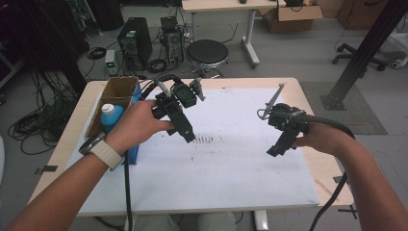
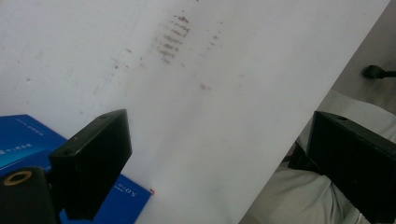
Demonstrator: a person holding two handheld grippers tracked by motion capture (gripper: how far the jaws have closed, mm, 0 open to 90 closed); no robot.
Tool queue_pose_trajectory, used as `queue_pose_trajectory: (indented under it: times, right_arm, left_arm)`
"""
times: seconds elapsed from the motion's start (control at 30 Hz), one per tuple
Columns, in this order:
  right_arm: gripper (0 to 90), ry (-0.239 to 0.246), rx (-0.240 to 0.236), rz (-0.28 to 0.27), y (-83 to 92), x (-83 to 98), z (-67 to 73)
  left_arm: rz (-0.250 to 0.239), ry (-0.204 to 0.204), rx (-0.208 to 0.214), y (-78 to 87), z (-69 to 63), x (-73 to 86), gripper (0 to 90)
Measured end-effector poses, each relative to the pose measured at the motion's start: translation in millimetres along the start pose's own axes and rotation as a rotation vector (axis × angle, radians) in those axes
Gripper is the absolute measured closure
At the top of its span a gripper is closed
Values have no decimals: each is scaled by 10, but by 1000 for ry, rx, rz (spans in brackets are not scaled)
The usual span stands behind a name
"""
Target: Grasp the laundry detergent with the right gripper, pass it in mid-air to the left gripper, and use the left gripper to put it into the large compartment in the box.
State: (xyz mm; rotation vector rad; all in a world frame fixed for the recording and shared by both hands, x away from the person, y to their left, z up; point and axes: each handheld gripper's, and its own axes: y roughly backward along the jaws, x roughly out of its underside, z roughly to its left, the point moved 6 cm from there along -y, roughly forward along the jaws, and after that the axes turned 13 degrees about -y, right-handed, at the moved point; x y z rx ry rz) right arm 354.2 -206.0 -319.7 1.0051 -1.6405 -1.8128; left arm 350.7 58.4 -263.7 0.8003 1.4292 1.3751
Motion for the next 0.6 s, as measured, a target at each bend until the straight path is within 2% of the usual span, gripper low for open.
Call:
queue_pose_trajectory:
  times: [0.6]
  right_arm:
    - [72, -5, -4, -7, -6, 30, -13]
  left_arm:
    - [1, 1, 7, -35, 18, -9, 74]
